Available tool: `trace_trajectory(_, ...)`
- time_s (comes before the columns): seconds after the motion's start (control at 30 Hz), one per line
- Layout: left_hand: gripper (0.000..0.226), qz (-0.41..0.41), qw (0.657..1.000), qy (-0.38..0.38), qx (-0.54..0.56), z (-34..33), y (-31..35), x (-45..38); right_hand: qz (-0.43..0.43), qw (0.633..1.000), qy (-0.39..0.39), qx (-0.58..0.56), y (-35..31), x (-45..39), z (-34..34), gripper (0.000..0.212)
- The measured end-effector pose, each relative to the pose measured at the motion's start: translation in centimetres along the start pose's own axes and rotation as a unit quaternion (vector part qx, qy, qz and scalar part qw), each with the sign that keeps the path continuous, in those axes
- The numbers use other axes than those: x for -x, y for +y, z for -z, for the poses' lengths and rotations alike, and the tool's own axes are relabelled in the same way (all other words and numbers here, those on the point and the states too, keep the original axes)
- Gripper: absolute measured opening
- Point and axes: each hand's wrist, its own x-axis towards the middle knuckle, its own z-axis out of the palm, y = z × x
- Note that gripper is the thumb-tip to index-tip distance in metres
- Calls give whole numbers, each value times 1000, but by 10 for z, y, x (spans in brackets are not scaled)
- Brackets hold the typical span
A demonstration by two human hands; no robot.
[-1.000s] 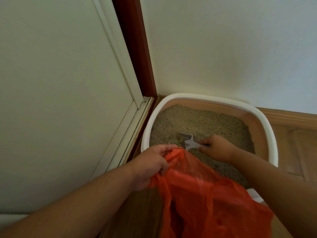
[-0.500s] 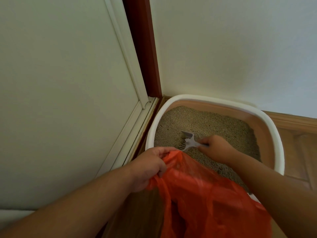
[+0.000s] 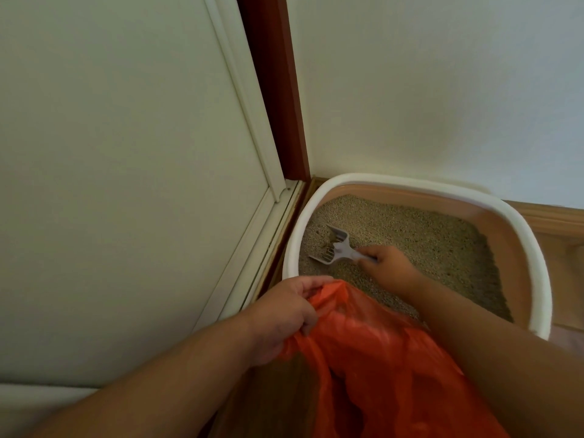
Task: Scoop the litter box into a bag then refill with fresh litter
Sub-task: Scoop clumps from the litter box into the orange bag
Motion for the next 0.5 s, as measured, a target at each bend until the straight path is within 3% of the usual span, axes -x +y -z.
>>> trace_trajectory(0.23, 94, 1, 1000, -10, -4, 0, -1, 5, 18, 999, -30, -34, -10, -11, 20, 26)
trace_trajectory(0.5, 92, 4, 1000, -9, 7, -4, 1, 7, -3, 985, -26, -173, 8, 5, 8, 20)
